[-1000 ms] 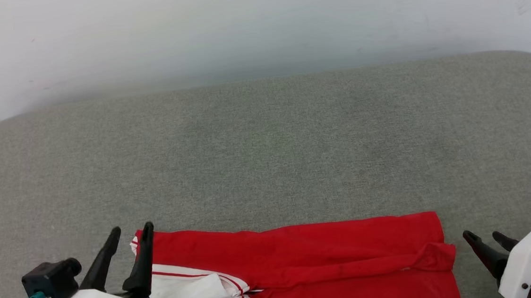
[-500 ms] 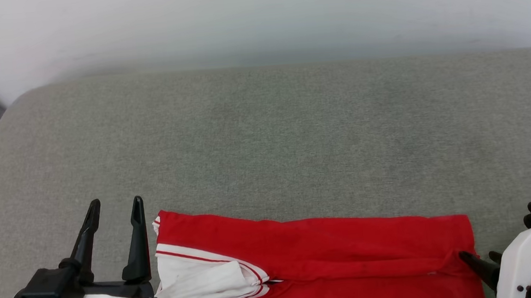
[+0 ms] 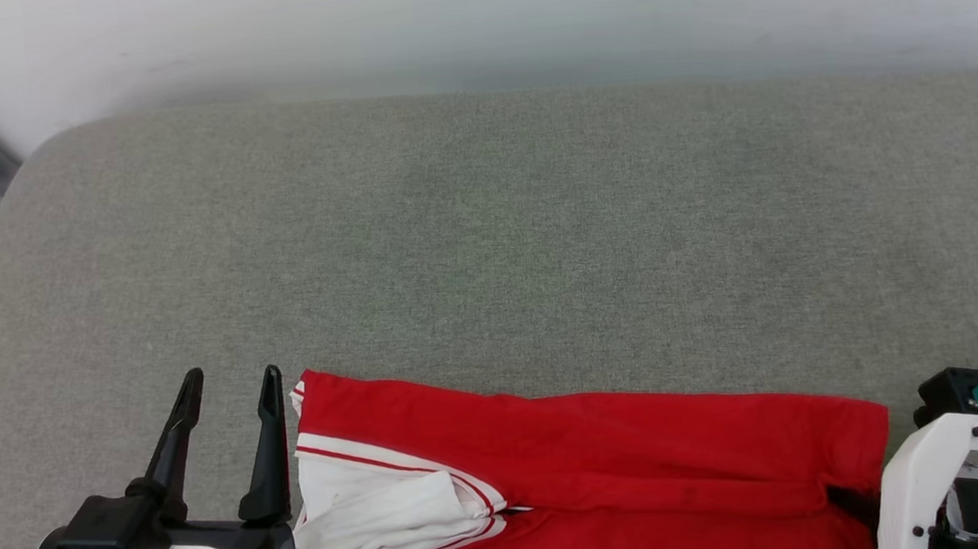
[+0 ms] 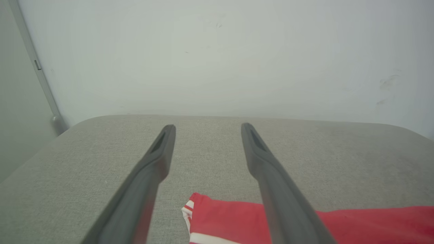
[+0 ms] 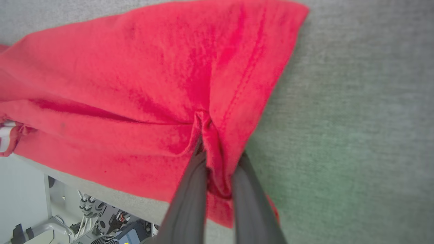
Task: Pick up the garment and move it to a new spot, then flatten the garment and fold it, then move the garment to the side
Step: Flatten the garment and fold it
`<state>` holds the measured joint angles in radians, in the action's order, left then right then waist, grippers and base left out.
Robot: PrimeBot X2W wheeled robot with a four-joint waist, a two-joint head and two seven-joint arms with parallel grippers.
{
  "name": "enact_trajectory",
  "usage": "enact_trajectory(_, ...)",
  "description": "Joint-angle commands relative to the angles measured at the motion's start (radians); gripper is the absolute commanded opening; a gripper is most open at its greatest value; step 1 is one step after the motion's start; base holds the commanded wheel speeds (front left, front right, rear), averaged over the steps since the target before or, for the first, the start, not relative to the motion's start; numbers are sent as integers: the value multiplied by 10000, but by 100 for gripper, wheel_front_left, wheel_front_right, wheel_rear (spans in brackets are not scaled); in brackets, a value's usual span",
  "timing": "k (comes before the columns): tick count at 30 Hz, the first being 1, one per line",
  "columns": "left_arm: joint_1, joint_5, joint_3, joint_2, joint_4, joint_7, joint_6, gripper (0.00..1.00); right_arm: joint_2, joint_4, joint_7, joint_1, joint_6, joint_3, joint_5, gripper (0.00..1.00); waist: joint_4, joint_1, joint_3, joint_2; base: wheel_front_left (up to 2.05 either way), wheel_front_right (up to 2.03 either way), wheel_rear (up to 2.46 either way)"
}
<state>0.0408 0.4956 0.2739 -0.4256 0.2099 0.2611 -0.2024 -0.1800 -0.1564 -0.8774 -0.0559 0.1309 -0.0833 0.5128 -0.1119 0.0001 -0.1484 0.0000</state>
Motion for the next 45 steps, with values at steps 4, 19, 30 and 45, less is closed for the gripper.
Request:
enact_trajectory(4,101,-69,1,-8,-122,49,29,100,-254,21,132,-236,-2,257,198,0,131,-1,319,0,0,0,0)
enact_trajectory(19,339,-152,66,-185,152,-144,-190,100,-1036,17,-259,-998,-4,-1378,-153,0,874,-1,491,0,0,0,0)
enact_trajectory(30,299,-119,60,-198,246,-113,-231,100,624,839,-2242,-1154,-4,-3419,1250,0,1272,-1,329,0,0,0,0)
enact_trajectory(45,-125,-130,469,-81,129,-240,-23,100,1307,-534,-3050,-1591,-4,-557,7771,0,553,-1,360,0,0,0,0)
